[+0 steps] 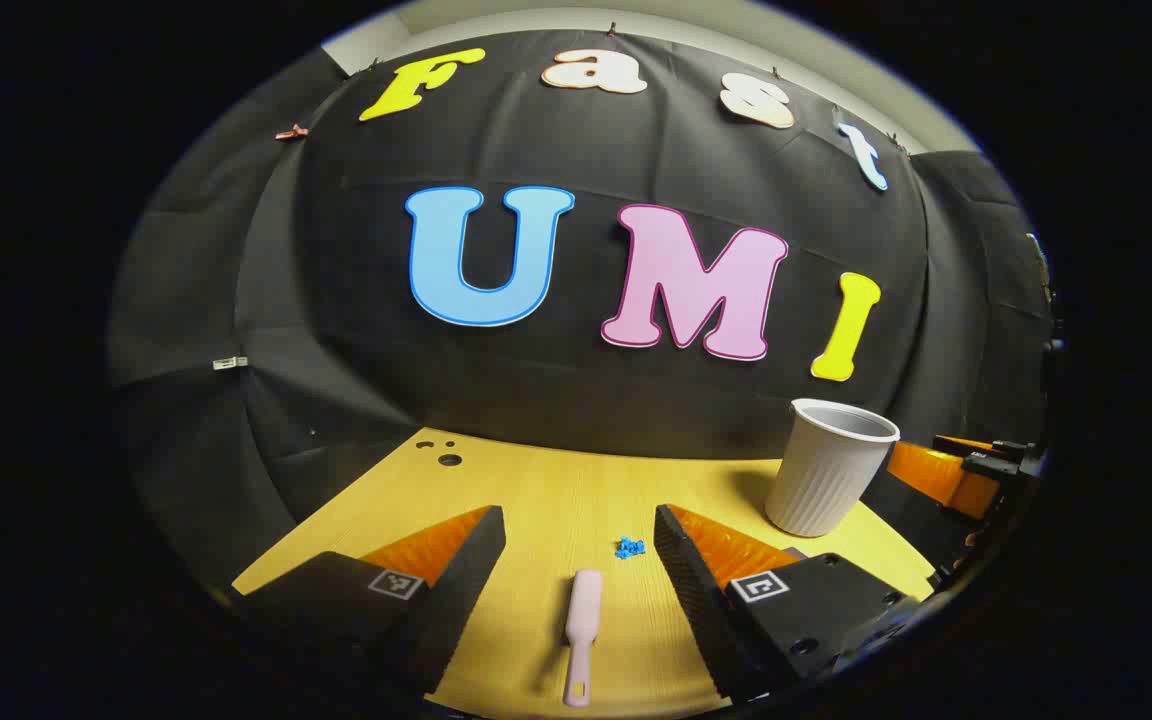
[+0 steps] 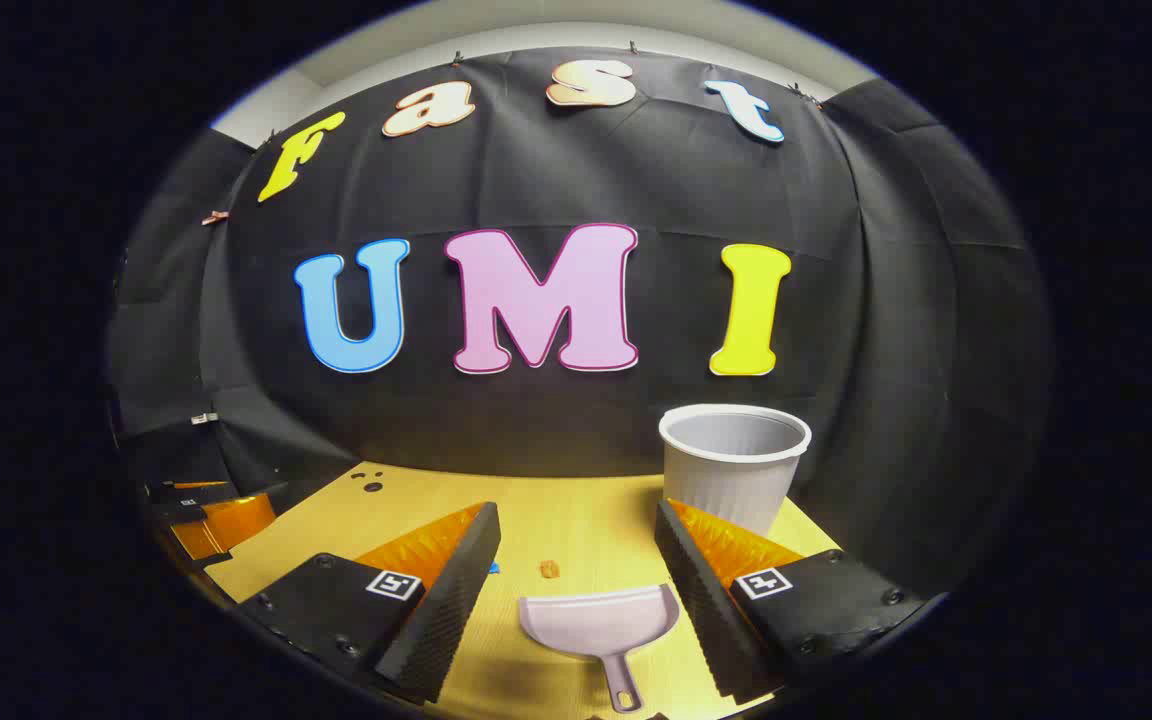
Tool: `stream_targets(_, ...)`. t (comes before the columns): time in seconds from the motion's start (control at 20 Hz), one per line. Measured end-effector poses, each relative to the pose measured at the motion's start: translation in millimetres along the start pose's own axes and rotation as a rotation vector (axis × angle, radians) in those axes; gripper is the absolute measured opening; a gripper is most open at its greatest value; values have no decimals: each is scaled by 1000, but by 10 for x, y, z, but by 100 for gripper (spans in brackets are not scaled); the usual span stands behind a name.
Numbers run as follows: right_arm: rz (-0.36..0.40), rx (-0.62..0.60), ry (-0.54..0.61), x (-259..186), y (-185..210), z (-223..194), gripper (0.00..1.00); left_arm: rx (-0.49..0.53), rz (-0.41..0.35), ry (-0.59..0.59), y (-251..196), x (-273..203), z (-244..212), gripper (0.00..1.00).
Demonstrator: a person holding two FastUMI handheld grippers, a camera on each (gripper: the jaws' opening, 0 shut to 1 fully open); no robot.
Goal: Pick up the small broom and dustpan from the desktop, sweep the trash into the dustpan with the broom, and then empty the trash into the garbage bin.
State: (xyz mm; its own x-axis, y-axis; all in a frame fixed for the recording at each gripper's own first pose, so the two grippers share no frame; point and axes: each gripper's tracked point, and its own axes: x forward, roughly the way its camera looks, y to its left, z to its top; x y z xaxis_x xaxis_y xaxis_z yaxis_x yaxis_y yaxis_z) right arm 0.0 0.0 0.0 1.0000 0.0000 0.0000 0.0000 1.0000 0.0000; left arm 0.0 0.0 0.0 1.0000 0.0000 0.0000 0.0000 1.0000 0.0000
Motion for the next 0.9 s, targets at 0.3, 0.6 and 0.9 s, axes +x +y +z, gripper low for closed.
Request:
stream_targets(0.3, -21, 36, 56, 79, -75, -120, 97, 2, -23, 33, -81, 93, -107, 95)
stream_targets(0.6, -29, 46, 110, 111, -88, -249, 97, 41, -48, 60, -128, 131, -193, 95)
stream_targets(0.9, -9, 14, 137, 126, -73, -328, 97, 48, -61, 82, -155, 161, -273, 95)
